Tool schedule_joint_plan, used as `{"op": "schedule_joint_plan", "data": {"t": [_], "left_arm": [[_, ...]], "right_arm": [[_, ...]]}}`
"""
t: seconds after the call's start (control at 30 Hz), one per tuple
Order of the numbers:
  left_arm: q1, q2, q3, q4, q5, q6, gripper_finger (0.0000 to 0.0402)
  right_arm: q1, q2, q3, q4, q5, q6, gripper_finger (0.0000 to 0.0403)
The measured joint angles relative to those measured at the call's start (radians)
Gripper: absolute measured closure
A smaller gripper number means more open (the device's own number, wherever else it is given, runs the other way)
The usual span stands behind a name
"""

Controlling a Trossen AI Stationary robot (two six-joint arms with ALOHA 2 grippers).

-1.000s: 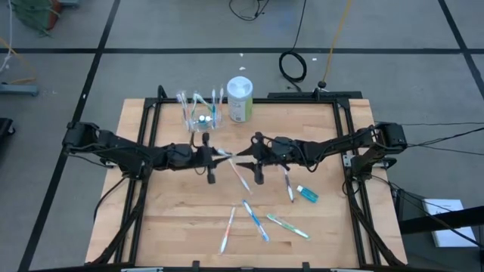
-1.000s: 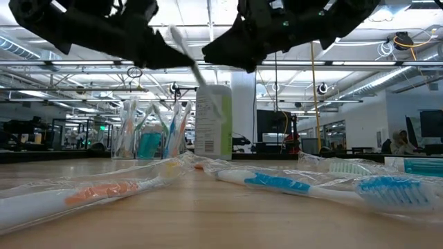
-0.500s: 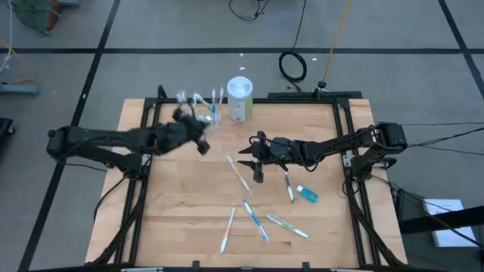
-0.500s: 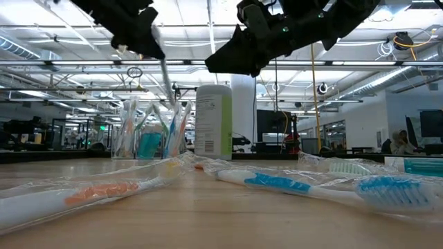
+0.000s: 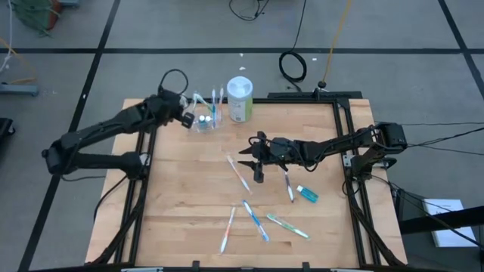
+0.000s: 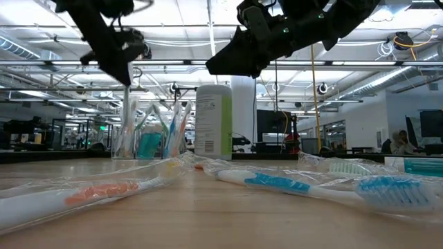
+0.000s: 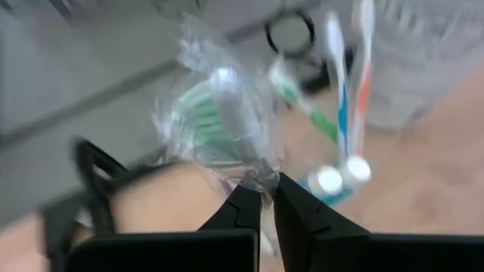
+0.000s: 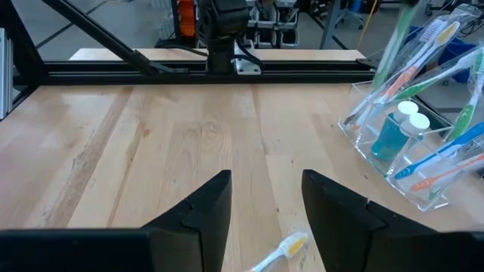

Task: Pick & Place toothbrushing station
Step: Put the top green toothbrush into the transparent organizer

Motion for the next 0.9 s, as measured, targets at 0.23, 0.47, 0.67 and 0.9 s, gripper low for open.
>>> {"op": "schedule_joint_plan", "data": {"t": [0.23, 0.47, 0.67, 0.9], "left_arm": [[0.091, 0.118, -0.010, 0.000, 0.095, -0.010, 0.0364], [0.127, 0.231, -0.010, 0.019, 0.094, 0.002, 0.0354], [0.132, 0.274, -0.010, 0.042, 0.090, 0.007, 0.0353], [0.130, 0.274, -0.010, 0.054, 0.087, 0.073, 0.0353]], "right_arm": [[0.000, 0.000, 0.000, -0.001, 0.000, 0.000, 0.0247], [0.000, 0.000, 0.000, -0.001, 0.000, 0.000, 0.0251], [0.000, 0.000, 0.000, -0.002, 0.000, 0.000, 0.0251], [0.000, 0.000, 0.000, -0.002, 0.000, 0.000, 0.0250]]}}
